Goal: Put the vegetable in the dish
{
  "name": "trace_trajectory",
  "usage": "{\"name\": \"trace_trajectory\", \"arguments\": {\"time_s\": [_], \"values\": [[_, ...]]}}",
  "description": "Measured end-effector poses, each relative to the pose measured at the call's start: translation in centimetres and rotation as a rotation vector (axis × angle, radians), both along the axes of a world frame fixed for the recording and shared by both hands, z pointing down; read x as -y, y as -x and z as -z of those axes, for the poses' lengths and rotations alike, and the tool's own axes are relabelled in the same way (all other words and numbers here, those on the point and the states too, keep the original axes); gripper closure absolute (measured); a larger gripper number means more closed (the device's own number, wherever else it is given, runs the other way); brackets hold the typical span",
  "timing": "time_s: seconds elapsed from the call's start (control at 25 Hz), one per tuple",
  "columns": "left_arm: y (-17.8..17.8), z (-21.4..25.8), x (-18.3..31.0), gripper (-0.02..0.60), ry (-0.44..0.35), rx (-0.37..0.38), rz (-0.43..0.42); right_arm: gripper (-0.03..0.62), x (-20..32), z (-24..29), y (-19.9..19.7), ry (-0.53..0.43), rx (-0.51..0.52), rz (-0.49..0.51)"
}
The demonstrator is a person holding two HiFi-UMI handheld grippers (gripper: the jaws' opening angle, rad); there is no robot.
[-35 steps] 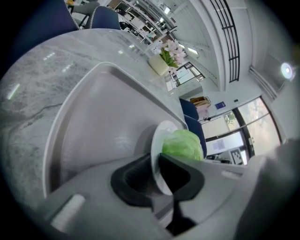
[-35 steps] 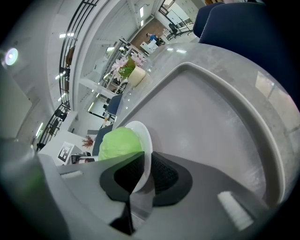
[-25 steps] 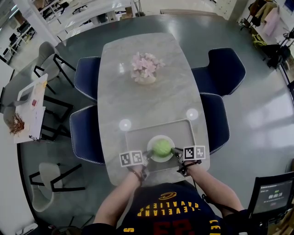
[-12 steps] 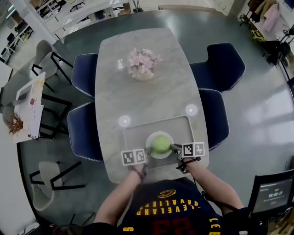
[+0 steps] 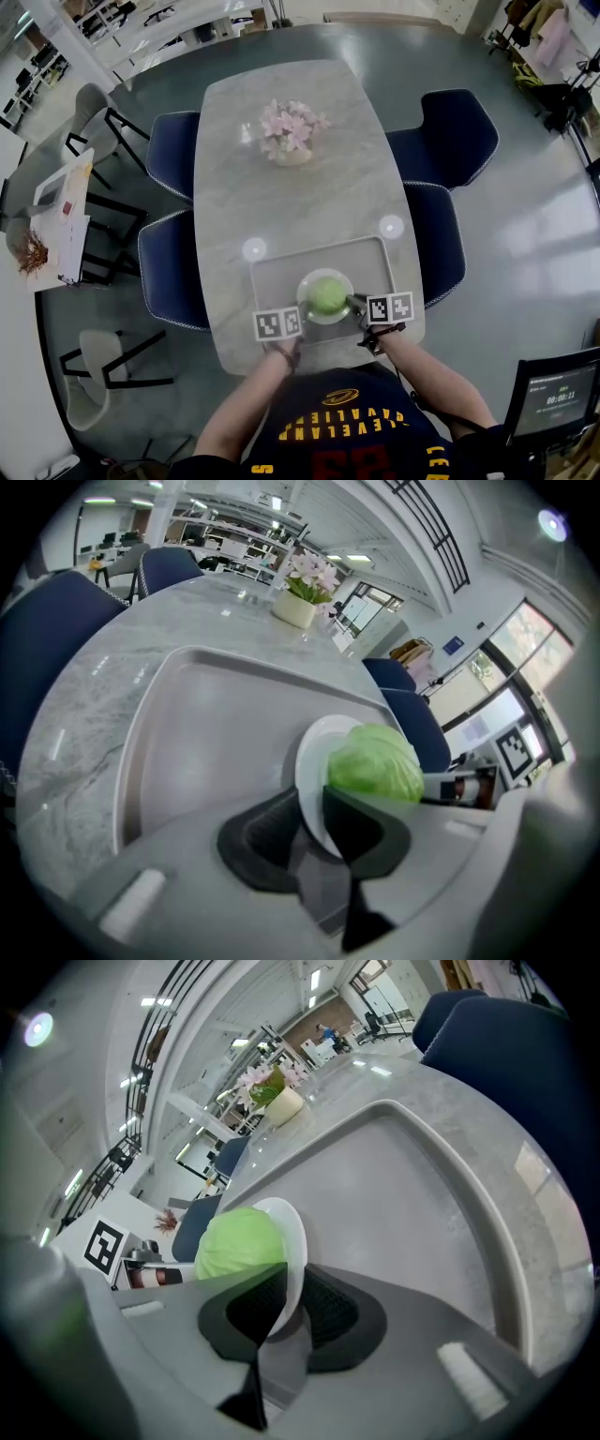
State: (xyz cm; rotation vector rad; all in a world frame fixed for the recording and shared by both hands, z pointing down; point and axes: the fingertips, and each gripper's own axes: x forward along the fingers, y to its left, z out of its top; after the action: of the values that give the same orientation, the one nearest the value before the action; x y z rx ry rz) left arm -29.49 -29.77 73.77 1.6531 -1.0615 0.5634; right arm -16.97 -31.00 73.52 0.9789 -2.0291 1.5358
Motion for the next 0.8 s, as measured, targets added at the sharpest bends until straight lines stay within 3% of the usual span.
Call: {"name": "trace_trajectory", "arguments": {"time_s": [0.24,0.52,0.8], "values": [[-0.1,0.3,-0.4,0.497,-0.021,0.040,-0.015,0.523,-0.4,0.4,-0.1,-0.062,-0.066,0.066],[0.3,0.6,-0.7,0.482,-0.067,0.139,-0.103,0.513,-0.5,0.5,0.1,-0.115,-0.136,0.119],[0.9,1.4,-0.8,0.494,-0.085,0.125,-0.081,0.517,-0.7,0.9,-0.1,-0.168,-0.192,0.134]]}}
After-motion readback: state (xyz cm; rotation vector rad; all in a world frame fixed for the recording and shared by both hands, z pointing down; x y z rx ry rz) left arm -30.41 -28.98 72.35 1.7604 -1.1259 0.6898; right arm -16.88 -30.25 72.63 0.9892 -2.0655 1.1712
